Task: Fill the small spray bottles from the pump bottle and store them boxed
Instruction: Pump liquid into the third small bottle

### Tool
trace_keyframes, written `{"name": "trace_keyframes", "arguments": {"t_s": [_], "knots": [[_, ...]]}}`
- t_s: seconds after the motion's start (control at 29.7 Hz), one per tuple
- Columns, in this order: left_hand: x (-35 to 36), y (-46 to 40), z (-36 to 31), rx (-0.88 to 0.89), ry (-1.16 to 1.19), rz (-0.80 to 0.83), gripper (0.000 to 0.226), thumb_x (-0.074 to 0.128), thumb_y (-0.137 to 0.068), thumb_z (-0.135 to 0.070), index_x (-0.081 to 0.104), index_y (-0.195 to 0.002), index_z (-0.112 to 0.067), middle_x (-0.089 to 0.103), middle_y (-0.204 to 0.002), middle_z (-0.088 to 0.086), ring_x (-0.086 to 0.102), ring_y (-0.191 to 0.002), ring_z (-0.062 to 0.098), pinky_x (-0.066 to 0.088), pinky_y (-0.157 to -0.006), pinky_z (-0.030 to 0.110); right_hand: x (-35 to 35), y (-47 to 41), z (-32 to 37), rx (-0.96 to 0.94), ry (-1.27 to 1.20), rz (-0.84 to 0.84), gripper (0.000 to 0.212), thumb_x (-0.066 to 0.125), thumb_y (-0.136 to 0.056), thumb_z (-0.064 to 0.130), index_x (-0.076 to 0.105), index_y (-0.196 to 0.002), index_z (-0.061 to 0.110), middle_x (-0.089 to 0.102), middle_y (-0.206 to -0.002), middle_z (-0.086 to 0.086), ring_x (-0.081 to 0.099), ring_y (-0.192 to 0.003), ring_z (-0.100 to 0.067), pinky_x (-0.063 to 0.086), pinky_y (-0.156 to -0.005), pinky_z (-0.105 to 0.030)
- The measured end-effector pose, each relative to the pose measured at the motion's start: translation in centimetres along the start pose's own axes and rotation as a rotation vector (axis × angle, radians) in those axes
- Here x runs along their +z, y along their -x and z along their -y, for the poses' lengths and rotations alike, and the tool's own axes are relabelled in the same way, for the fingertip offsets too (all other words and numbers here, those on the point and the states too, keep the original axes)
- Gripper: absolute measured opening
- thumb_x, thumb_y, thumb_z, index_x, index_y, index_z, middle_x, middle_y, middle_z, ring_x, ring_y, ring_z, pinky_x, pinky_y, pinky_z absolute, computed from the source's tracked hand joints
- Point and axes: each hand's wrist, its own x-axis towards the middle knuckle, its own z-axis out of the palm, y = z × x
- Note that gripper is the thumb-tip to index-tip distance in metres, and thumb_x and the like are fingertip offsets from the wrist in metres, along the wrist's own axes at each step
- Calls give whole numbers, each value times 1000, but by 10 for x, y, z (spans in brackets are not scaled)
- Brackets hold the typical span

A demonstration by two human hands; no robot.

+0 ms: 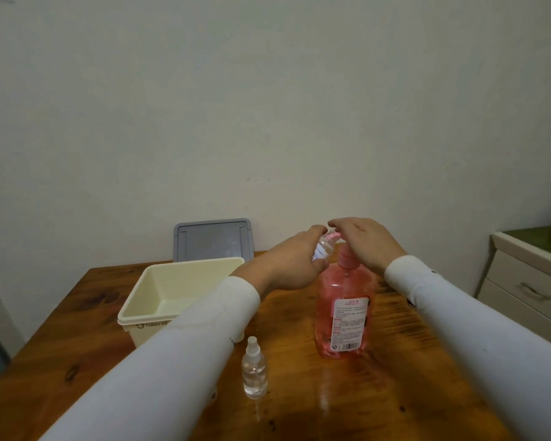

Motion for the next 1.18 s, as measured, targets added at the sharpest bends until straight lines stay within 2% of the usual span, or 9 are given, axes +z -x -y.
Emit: {"name": "trace_keyframes", "arguments": {"t_s": [0.27, 0.47, 0.77, 1.04, 1.18], "knots": [[7, 2, 4, -18, 0, 30, 58, 52, -97, -31, 21, -147, -25, 46, -141, 9, 53, -116, 26, 45, -85, 31, 7, 3, -5, 6, 82, 26, 40, 30, -99, 25, 61, -124, 16, 57, -133, -8, 50, -121, -25, 38, -101, -36], [-3, -1, 0, -5, -19, 9, 59, 52, -97, -30, 22, -147, -23, 47, -138, 10, 54, -111, 25, 47, -88, 35, 0, 0, 1, 7, -13, -26, 40, 33, -98, 27, 61, -124, 17, 57, -134, -6, 50, -122, -23, 38, -103, -38], [8, 1, 5, -25, -20, 49, 59, 52, -97, -32, 21, -147, -26, 46, -142, 7, 54, -116, 25, 47, -87, 32, 9, 5, -6, 13, 44, 19, 41, 30, -99, 24, 62, -123, 16, 59, -130, -9, 52, -117, -25, 40, -100, -37], [-4, 2, -3, 2, -1, 19, 57, 52, -97, -28, 23, -146, -24, 48, -138, 9, 54, -109, 21, 43, -82, 28, -1, 2, 2, 1, 19, -2, 42, 30, -99, 24, 59, -128, 15, 55, -137, -7, 47, -126, -24, 36, -107, -39], [5, 3, 4, -15, 2, 50, 60, 52, -97, -31, 20, -147, -27, 46, -142, 8, 54, -115, 25, 47, -87, 33, 8, 6, -6, 4, 15, -1, 41, 30, -99, 24, 61, -124, 17, 57, -133, -6, 49, -123, -23, 38, -104, -38]]}}
